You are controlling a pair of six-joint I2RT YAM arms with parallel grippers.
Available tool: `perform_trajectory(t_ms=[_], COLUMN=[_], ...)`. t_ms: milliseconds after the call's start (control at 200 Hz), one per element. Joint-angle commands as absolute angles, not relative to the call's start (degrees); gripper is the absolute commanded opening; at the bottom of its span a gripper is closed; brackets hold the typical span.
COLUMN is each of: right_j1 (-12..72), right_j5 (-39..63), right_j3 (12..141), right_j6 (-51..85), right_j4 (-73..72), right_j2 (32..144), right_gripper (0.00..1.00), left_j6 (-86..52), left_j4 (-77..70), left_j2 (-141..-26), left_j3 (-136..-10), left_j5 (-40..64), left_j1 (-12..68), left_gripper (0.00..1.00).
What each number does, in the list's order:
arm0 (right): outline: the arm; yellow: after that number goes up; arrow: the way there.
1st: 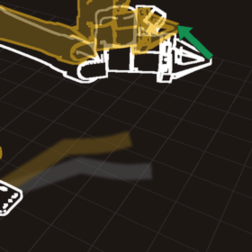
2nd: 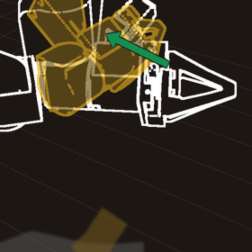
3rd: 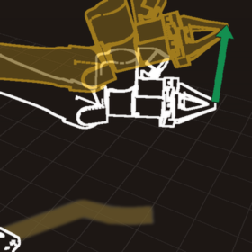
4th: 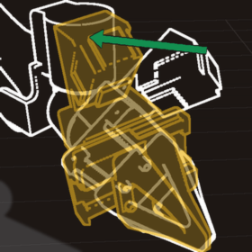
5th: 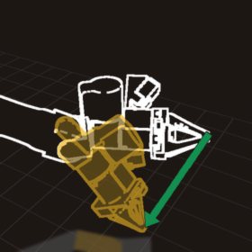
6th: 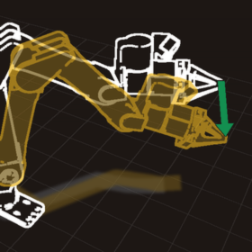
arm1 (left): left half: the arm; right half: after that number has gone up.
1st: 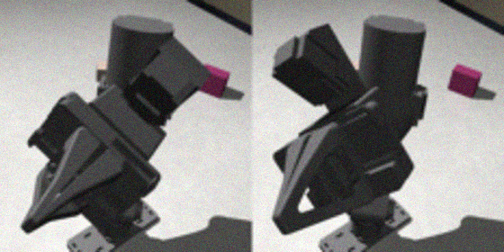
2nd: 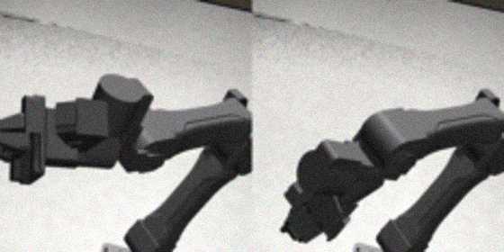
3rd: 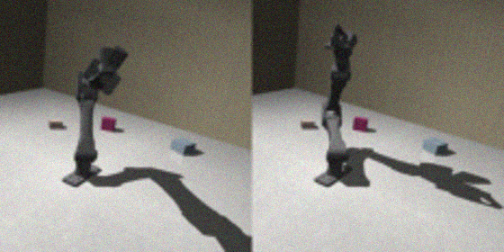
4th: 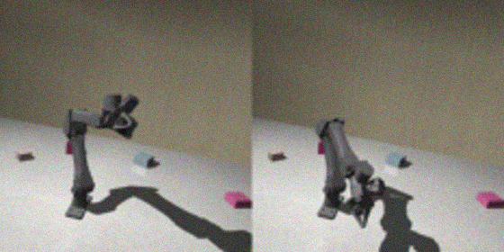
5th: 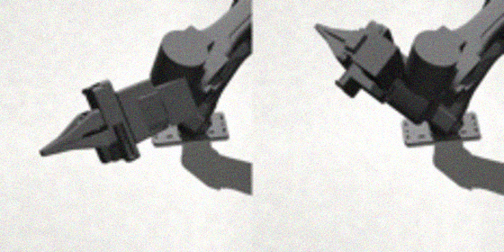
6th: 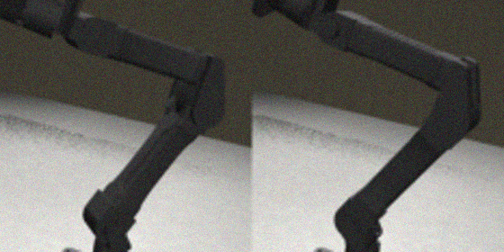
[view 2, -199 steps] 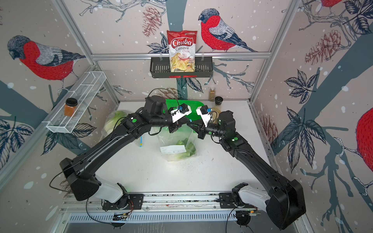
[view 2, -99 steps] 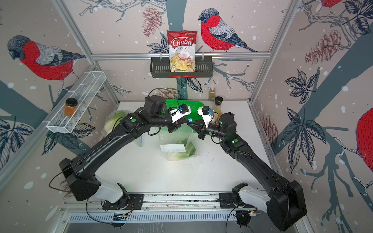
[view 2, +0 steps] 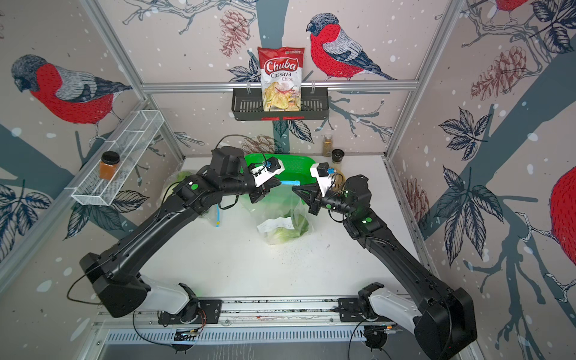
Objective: Put the chinese cabbages into a zipper bag and zip it
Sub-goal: Zip the zipper on the zipper food storage bag.
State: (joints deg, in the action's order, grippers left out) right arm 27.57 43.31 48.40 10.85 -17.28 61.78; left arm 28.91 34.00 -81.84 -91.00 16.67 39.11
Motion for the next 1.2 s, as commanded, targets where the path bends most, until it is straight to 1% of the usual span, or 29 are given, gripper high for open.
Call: perform_trajectory(t_ms=[0,170,270,340,525,1046,1196], right_j1=[27.1,26.7,26.4,25.9,25.5,23.6,23.5], right_j5=[42.0,38.6,34.4,33.8,28.2,22.1,19.5], right_j3=[48.7,49.2,49.2,49.4,50.1,50.5,51.4], right_j6=[11.9,12.7,13.6,14.8,16.4,18.7,18.4], right_j4=[-19.8,-17.8,-16.3,-15.6,-12.2,-7.5,-5.0], right_j2=[60.4,59.3,58.4,58.1,56.6,52.2,51.5], right_gripper=[0.00,0.00,0.00,0.00,0.00,0.00,0.00], left_j6=[28.3,26.8,26.2,25.8,24.8,21.8,21.3], left_j4=[36.9,36.0,35.0,34.5,33.5,31.4,31.6], left_j2=[-80.8,-78.4,-76.9,-76.0,-74.1,-68.4,-68.0], left_j3=[-90.1,-87.0,-84.9,-83.6,-80.6,-72.5,-72.0], left_j5=[11.3,10.5,9.9,9.6,8.2,7.3,6.6], left_j1=[38.0,37.5,37.1,36.9,36.3,33.7,33.1], left_gripper=[0.05,0.05,0.05,0.05,0.05,0.05,0.05])
